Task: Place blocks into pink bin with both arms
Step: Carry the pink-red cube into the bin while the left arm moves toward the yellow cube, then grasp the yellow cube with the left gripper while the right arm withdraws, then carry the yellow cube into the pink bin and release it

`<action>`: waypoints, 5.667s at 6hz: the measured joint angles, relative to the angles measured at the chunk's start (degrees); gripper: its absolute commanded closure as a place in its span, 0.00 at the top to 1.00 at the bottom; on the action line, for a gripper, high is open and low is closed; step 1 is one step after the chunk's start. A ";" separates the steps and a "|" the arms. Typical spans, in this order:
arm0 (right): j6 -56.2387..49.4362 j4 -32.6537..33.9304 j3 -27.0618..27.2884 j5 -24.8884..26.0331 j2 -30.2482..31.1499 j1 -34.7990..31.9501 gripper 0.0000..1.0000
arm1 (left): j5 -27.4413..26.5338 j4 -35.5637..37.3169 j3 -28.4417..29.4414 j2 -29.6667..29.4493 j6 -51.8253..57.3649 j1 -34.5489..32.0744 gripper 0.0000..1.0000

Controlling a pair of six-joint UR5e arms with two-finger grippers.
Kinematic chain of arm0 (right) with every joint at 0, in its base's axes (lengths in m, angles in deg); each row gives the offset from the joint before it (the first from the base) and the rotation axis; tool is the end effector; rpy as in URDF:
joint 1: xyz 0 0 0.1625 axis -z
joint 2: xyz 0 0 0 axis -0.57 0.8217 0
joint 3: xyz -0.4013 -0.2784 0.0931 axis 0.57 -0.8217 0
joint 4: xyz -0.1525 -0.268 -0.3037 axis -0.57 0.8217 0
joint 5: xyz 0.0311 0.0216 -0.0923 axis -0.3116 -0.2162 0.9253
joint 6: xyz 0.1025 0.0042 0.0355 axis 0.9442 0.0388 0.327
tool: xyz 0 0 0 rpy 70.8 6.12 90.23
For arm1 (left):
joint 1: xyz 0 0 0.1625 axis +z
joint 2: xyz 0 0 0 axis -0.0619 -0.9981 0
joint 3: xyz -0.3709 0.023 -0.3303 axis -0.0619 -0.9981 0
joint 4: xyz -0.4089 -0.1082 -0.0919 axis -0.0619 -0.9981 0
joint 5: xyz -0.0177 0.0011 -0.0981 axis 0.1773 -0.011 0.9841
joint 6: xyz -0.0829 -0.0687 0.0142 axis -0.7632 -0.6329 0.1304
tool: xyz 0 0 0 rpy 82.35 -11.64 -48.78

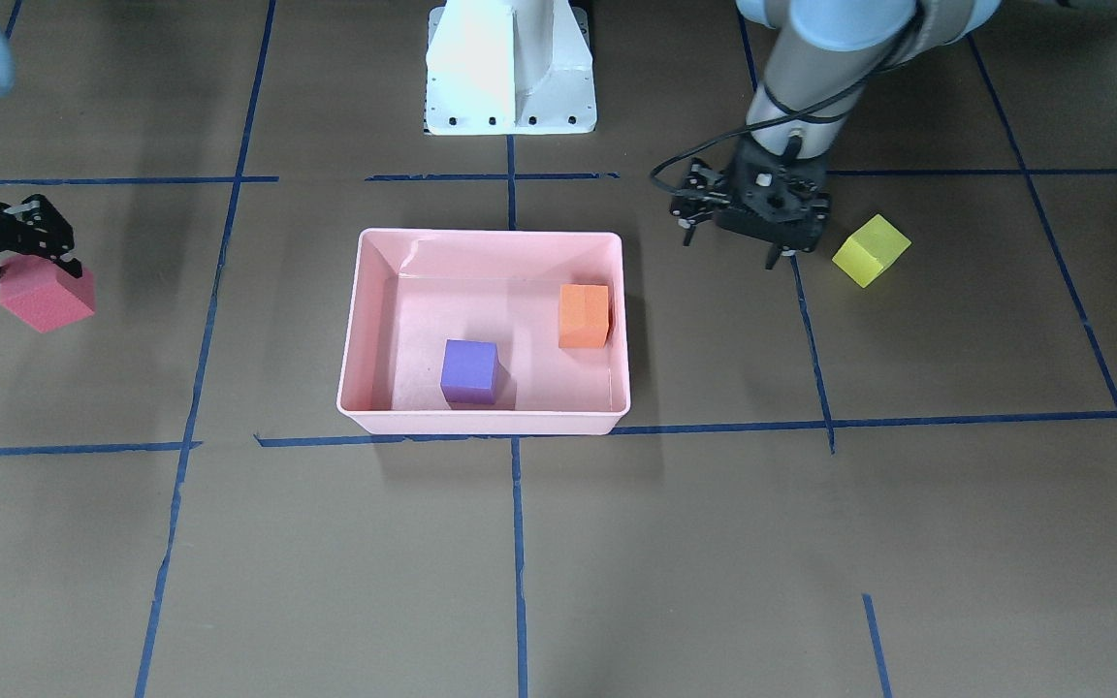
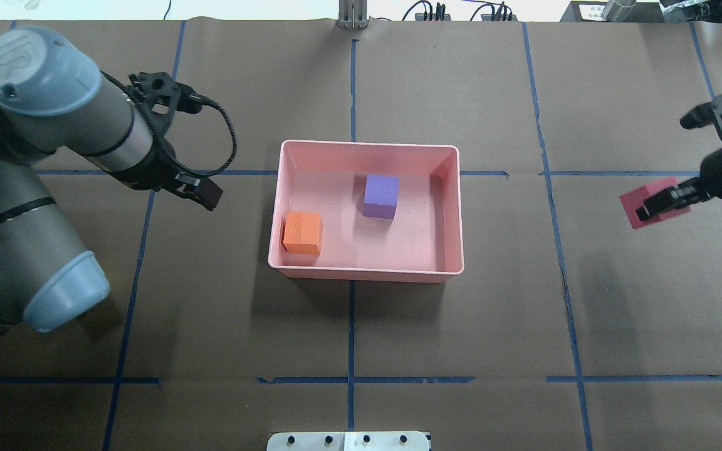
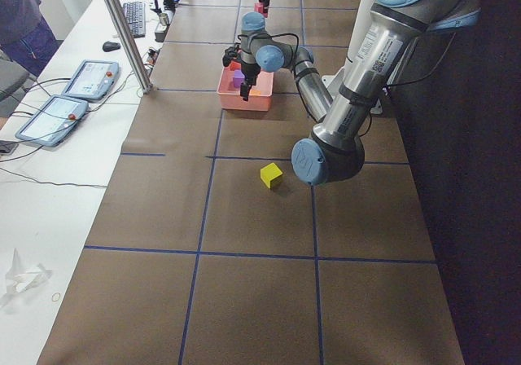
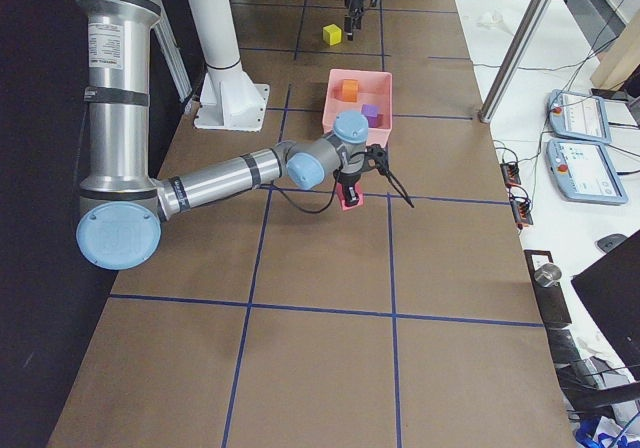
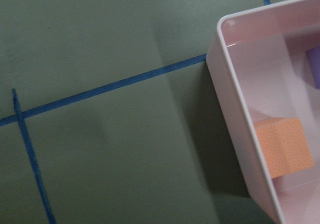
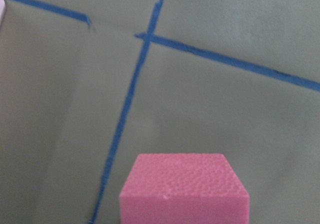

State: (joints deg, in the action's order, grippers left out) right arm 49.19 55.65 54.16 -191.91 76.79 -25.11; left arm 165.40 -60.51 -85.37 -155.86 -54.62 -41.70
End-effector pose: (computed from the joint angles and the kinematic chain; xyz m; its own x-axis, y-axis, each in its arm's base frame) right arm -0.2101 -0.4817 0.4966 0.6003 -0.2284 0.7665 0.1250 0.9734 0.1921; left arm 0.3753 -0.4952 0.3128 0.6341 0.3749 -0.6763 -0.1872 0.9230 0.3361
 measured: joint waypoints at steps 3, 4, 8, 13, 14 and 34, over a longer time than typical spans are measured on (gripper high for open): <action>24.78 23.30 3.76 3.96 -24.20 8.27 0.37 | 5.64 -0.77 -0.91 9.62 21.88 -10.61 1.00; 33.70 24.38 3.15 8.38 -28.52 13.46 0.38 | 6.42 -0.89 -0.80 11.95 26.72 -12.74 1.00; 54.57 24.69 0.15 23.26 -34.41 27.75 1.00 | 7.79 -14.66 -0.92 24.01 31.02 -14.24 1.00; 33.80 27.20 6.90 13.15 -28.09 15.12 1.00 | 5.61 -32.46 4.57 30.29 31.33 -4.79 1.00; 30.92 27.21 7.02 11.59 -26.93 13.14 1.00 | 5.58 -33.68 5.64 30.33 31.15 -3.99 1.00; -56.82 26.66 -1.10 -2.69 4.96 -24.74 1.00 | 2.15 6.11 16.84 -27.18 -13.24 8.51 0.94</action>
State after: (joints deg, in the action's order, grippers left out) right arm -7.64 82.31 53.06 -194.60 81.76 -49.85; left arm 167.55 -54.40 -68.53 -183.04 -67.86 -33.19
